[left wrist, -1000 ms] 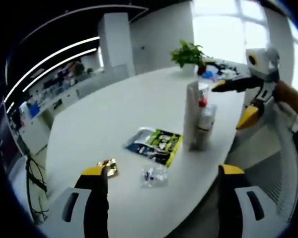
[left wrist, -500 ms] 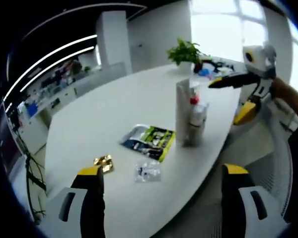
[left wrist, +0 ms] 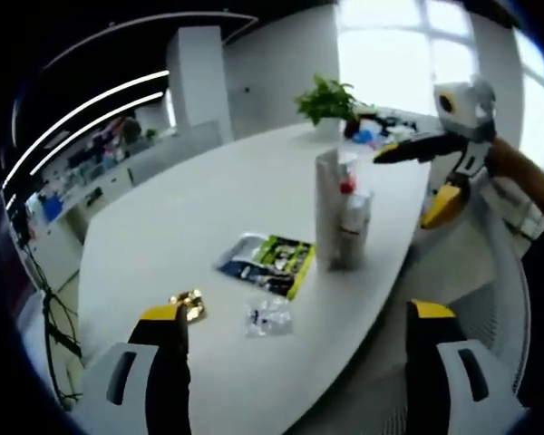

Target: Arrange the skincare products in the storage area until every visible bottle or jar stands upright without overlapping.

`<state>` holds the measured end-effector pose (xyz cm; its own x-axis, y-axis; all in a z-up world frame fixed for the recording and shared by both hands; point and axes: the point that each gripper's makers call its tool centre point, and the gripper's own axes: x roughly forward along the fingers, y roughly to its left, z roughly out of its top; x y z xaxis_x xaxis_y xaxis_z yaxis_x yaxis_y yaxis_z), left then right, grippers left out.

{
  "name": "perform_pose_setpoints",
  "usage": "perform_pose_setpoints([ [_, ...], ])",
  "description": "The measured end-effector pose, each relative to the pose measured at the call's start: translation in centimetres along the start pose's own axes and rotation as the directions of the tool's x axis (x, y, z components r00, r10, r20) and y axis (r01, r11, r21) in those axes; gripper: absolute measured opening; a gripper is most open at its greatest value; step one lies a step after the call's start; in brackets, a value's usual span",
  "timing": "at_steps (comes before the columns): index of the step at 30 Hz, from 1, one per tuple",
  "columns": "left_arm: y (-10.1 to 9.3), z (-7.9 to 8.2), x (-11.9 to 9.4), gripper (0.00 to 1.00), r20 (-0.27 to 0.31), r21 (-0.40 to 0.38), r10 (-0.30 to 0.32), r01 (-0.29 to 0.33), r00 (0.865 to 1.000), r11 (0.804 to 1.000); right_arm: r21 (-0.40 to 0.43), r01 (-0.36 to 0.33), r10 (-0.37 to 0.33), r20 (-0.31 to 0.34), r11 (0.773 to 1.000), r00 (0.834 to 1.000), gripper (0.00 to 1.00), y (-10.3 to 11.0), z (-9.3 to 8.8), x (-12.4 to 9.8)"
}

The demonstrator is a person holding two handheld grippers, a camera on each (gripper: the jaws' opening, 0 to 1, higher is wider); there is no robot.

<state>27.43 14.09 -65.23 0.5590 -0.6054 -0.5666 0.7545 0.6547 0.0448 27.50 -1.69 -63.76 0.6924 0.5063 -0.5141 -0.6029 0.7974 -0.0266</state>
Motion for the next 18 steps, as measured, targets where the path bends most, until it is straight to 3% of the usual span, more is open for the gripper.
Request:
perform_pose_setpoints([
  [6, 0.7, -0.3, -0.1, 0.97, 0.009, -0.021, -0.046, 0.047, 0.999, 0.999, 0.010, 0.007, -0.007, -0.016, 1.000, 1.000, 0.99, 0.1, 0.3, 0.1],
  [10, 1.5, -1.1, 0.1, 0.97, -0.017, -0.015, -0.088, 0.088, 0.996, 0.996, 0.031, 0.030, -0.029, -0.033, 0.999, 0.999, 0.99, -0.2, 0.3, 0.2],
  [18, 2.3, -1.0, -0.1, 0.97, -0.019, -0.018, -0.141, 0.140, 0.990, 0.990, 0.068, 0.050, -0.046, -0.050, 0.996, 0.998, 0.99, 0.3, 1.0, 0.7],
])
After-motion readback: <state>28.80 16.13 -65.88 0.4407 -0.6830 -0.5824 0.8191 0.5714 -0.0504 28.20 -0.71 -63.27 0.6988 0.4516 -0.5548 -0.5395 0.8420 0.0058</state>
